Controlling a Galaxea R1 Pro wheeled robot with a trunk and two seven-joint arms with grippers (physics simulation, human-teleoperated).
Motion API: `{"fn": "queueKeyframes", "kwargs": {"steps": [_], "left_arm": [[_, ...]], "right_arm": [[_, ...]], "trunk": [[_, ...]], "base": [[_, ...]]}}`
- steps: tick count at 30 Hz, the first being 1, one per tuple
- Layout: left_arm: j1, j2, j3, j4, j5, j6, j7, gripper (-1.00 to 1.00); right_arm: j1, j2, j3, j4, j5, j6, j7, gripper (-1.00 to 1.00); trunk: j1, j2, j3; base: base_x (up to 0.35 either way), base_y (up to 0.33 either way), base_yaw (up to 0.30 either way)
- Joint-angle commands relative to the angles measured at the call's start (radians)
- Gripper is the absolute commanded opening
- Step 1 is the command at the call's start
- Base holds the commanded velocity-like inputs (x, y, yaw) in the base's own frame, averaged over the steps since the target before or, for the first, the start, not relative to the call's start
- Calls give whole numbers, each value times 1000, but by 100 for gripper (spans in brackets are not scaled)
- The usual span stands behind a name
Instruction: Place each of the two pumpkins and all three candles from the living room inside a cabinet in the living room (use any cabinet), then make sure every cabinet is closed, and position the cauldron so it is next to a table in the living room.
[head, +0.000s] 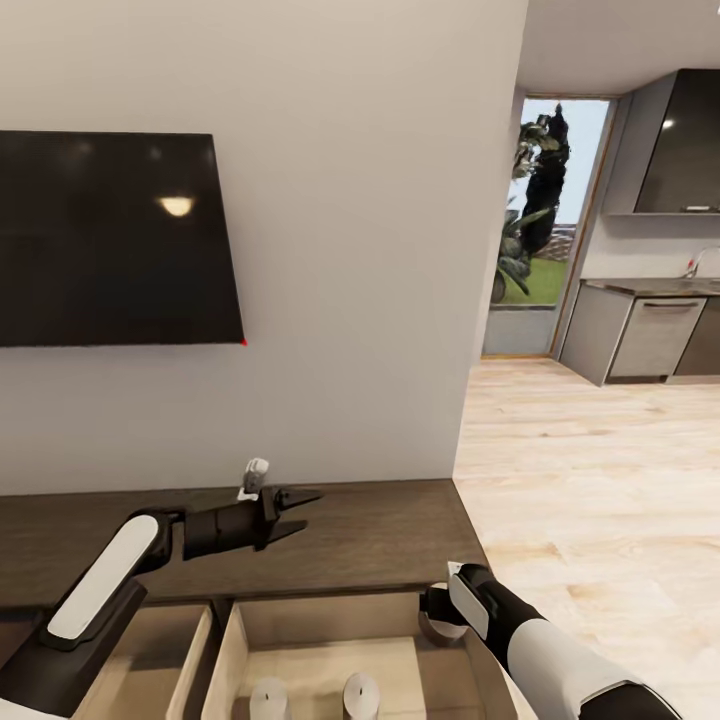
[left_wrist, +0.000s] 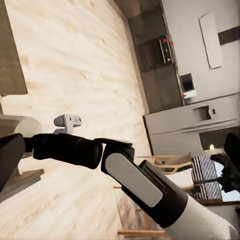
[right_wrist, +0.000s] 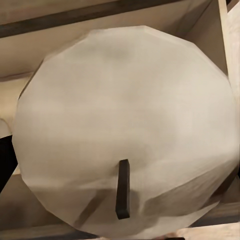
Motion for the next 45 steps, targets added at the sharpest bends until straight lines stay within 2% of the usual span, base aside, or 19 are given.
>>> {"fn": "queueKeyframes", "kwargs": {"steps": [1, 4, 7, 34, 45], "left_arm": [[1, 15, -2, -3, 15, 1, 4, 100], [2, 31, -3, -4, 18, 0, 0, 100], [2, 34, -3, -6, 19, 0, -2, 100], [2, 35, -2, -7, 19, -1, -5, 100], [2, 35, -2, -7, 19, -1, -5, 100]], "right_arm": [[-1, 0, 8, -2, -10, 3, -9, -100], [-1, 0, 8, -2, -10, 1, -9, -100], [-1, 0, 8, -2, -10, -2, -9, -100], [-1, 1, 12, -5, -10, -9, -3, -100], [-1, 0, 14, -50, -10, -7, -3, -100]], "trunk": [[4, -8, -4], [15, -29, -14], [27, -50, -23], [130, -239, -108], [173, -316, -142]], "base": [[0, 0, 0], [0, 0, 0], [0, 0, 0], [0, 0, 0], [0, 0, 0]]}}
